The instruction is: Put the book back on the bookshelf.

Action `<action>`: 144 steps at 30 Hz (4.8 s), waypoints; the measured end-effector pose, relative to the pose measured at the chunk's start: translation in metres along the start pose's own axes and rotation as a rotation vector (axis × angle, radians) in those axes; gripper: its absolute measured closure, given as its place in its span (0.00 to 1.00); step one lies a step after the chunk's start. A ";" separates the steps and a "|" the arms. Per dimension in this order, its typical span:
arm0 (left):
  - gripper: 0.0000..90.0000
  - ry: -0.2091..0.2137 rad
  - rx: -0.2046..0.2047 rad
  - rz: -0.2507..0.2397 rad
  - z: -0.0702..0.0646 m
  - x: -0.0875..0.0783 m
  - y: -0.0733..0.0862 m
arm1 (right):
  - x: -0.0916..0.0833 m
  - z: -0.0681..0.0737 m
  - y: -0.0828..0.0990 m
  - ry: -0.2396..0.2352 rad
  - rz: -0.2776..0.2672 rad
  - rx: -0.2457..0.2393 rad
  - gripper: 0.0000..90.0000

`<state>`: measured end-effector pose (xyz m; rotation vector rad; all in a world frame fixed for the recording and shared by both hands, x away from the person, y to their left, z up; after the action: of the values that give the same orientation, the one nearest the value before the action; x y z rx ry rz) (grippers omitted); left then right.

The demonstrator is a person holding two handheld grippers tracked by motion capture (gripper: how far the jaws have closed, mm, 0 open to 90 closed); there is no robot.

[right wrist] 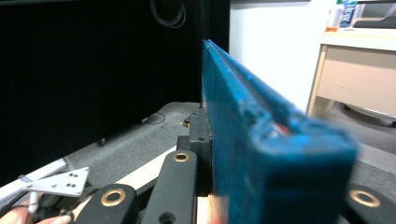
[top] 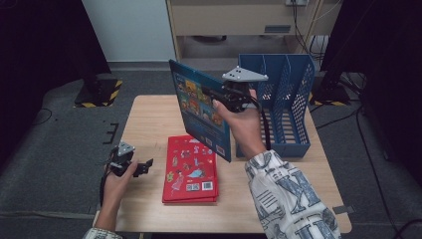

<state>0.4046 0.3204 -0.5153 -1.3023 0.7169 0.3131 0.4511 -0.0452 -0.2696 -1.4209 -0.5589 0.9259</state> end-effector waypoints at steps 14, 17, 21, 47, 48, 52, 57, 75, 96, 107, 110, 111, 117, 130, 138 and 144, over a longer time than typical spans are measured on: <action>0.04 -0.008 0.032 0.119 0.002 0.011 0.013 | -0.004 -0.016 -0.010 0.055 -0.026 0.024 0.91; 0.04 -0.002 0.046 0.136 0.000 0.014 0.014 | -0.007 -0.018 -0.012 0.065 -0.035 0.028 0.91; 0.03 0.001 0.045 0.156 0.000 0.016 0.016 | -0.014 -0.022 -0.018 0.081 -0.053 0.027 0.91; 0.00 -0.001 0.020 0.102 -0.001 0.016 0.024 | -0.077 -0.048 -0.030 0.200 -0.110 0.017 0.91; 0.00 -0.001 0.020 0.102 -0.001 0.016 0.024 | -0.080 -0.049 -0.030 0.204 -0.111 0.019 0.91; 0.00 -0.002 0.020 0.102 -0.001 0.016 0.024 | -0.088 -0.055 -0.028 0.219 -0.110 0.024 0.91; 0.00 -0.001 0.020 0.101 -0.001 0.016 0.024 | -0.093 -0.059 -0.025 0.225 -0.107 0.031 0.91; 0.00 -0.002 0.014 0.096 -0.001 0.016 0.024 | -0.128 -0.065 -0.024 0.270 -0.086 0.034 0.91; 0.00 -0.008 0.008 0.098 -0.002 0.018 0.022 | -0.119 -0.086 -0.013 0.347 -0.060 0.057 0.91; 0.00 -0.009 0.014 0.102 -0.002 0.018 0.022 | -0.097 -0.095 -0.012 0.401 -0.077 0.055 0.91; 0.00 -0.009 0.009 0.098 -0.002 0.018 0.022 | -0.095 -0.099 -0.011 0.403 -0.089 0.062 0.91; 0.00 -0.009 0.008 0.098 -0.002 0.018 0.022 | -0.095 -0.100 -0.011 0.407 -0.092 0.065 0.91; 0.00 -0.009 0.013 0.102 -0.002 0.019 0.021 | -0.095 -0.104 -0.012 0.428 -0.114 0.069 0.91; 0.00 -0.010 0.012 0.100 -0.003 0.019 0.021 | -0.098 -0.109 -0.012 0.429 -0.125 0.078 0.91; 0.00 -0.010 0.012 0.101 -0.003 0.019 0.021 | -0.091 -0.104 -0.010 0.424 -0.124 0.067 0.91; 0.00 -0.010 0.012 0.101 -0.003 0.019 0.021 | -0.083 -0.103 -0.009 0.428 -0.124 0.055 0.91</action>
<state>0.4057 0.3199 -0.5437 -1.2545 0.7766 0.3956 0.4894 -0.1712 -0.2561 -1.4629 -0.2926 0.5119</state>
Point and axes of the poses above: each handheld gripper's, and its own axes: x roughly forward along the jaws, y roughly out of its underside, z roughly to its left, the point moved 1 cm from there along x, roughly forward along the jaws, and after that the axes turned 8 degrees about -y, right-handed, at the moved point
